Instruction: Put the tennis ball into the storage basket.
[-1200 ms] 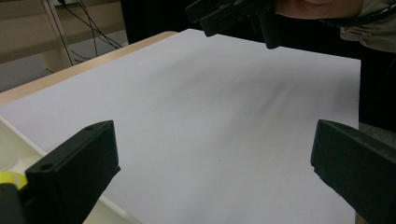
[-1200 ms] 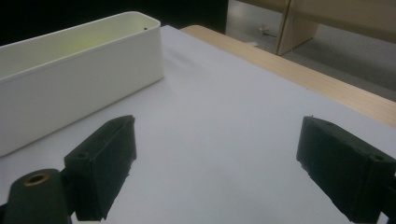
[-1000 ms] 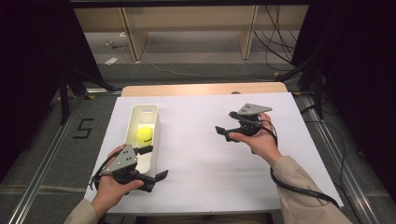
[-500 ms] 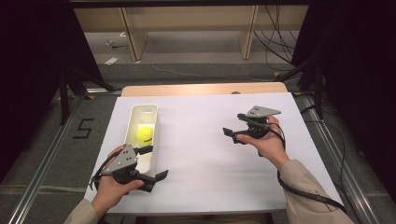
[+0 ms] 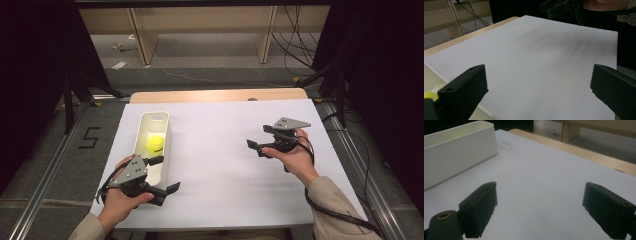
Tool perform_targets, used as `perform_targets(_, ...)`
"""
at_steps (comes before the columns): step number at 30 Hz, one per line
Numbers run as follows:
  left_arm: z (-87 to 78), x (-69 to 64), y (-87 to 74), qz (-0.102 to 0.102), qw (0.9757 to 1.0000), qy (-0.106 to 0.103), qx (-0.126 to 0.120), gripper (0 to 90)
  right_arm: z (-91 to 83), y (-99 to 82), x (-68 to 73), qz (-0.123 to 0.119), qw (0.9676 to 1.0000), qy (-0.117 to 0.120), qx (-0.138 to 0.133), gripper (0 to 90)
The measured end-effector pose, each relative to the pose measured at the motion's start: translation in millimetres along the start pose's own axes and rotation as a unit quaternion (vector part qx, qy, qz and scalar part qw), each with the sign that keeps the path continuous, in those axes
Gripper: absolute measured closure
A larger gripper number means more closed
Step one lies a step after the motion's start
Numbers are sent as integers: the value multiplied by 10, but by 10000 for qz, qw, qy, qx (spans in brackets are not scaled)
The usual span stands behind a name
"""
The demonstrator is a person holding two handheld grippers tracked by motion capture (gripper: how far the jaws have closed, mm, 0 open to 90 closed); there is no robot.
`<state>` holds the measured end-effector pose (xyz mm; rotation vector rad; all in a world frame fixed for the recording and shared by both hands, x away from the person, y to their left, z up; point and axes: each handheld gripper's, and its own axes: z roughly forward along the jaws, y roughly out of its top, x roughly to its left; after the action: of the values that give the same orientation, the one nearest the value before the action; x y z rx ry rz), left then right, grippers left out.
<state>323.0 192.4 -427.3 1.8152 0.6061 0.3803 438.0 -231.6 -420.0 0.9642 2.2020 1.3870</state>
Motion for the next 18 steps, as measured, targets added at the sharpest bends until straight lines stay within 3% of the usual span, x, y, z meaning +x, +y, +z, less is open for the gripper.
perform_targets(18, -1, 0, 4, 7, 10000, 6, -1, 5, -239, -156, -92, 143, 9997, -193, -63, 136)
